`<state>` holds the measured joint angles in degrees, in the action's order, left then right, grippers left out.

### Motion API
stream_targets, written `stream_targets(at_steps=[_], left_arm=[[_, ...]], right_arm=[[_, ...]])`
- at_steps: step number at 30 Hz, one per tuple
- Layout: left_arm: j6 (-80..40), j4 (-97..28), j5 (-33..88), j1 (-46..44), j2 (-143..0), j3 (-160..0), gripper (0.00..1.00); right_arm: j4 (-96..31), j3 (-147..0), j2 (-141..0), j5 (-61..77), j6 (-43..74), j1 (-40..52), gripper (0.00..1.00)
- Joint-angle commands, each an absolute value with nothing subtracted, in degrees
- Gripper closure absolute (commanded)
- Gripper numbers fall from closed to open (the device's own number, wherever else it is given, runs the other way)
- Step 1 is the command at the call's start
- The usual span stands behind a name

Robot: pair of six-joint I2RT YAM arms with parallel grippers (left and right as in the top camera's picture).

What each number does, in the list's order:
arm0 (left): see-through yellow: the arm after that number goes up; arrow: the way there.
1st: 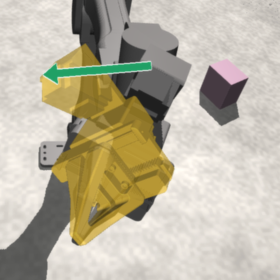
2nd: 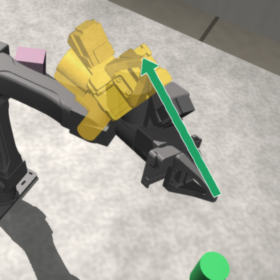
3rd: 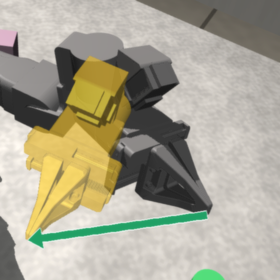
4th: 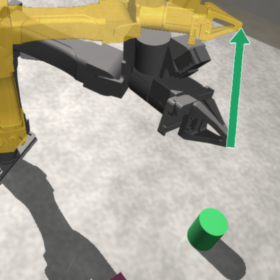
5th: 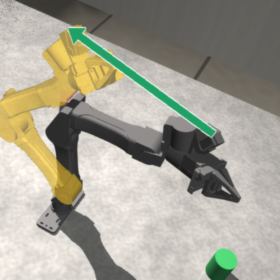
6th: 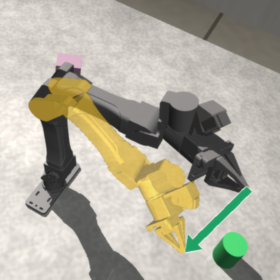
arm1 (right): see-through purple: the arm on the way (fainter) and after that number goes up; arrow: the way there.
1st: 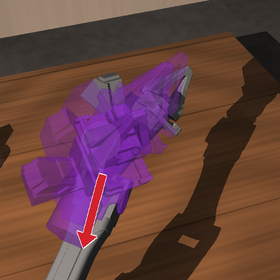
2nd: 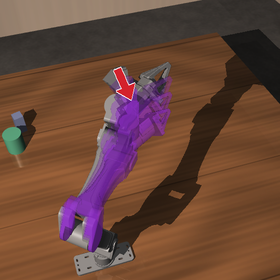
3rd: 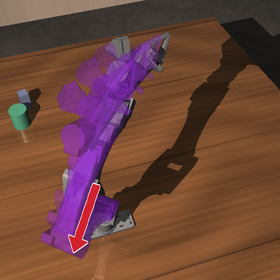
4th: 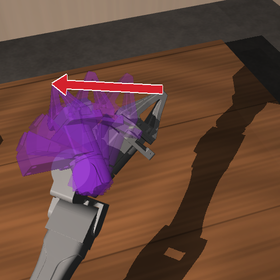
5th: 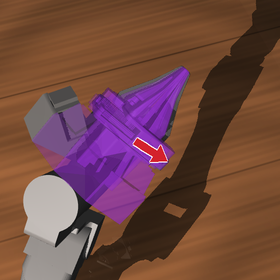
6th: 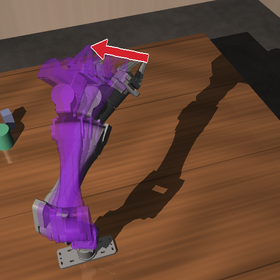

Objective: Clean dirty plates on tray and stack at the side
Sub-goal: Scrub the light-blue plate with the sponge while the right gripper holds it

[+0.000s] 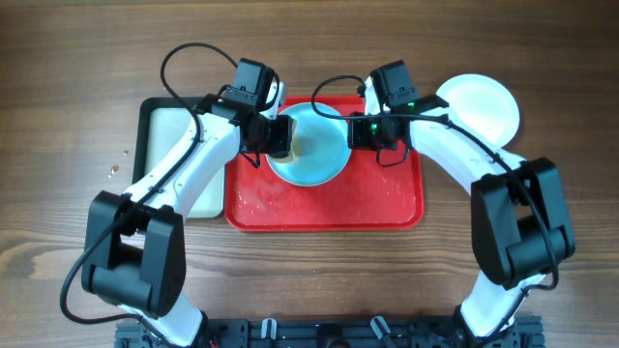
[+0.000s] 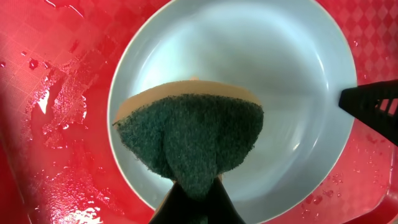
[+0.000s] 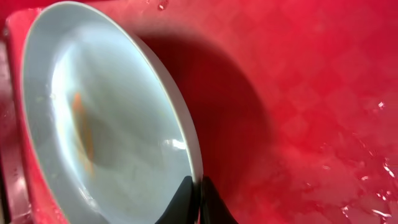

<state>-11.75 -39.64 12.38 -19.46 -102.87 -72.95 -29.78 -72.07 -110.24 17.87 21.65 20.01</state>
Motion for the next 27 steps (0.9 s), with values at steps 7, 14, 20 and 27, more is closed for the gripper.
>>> stream_targets(at_steps=[7,14,20,27], left_arm=[[-15.68,-39.62,12.78,-19.66,-103.11,-73.71,0.96],[-19.66,-41.30,6.31,-19.66,-103.15,-73.71,0.96],[-19.99,-41.21,5.85,-21.30,-104.18,-72.97,0.96],[-20.05,-41.10,3.31,-22.39,-105.36,-72.97,0.96]], right_arm=[[-33.36,-71.66,-109.06,9.61,26.15,25.26,0.96],[-33.69,-71.66,-109.30,7.49,27.22,25.47,0.96],[-33.65,-71.66,-109.30,7.51,27.20,25.50,0.96],[-33.65,-71.66,-109.30,7.49,27.16,25.52,0.96]])
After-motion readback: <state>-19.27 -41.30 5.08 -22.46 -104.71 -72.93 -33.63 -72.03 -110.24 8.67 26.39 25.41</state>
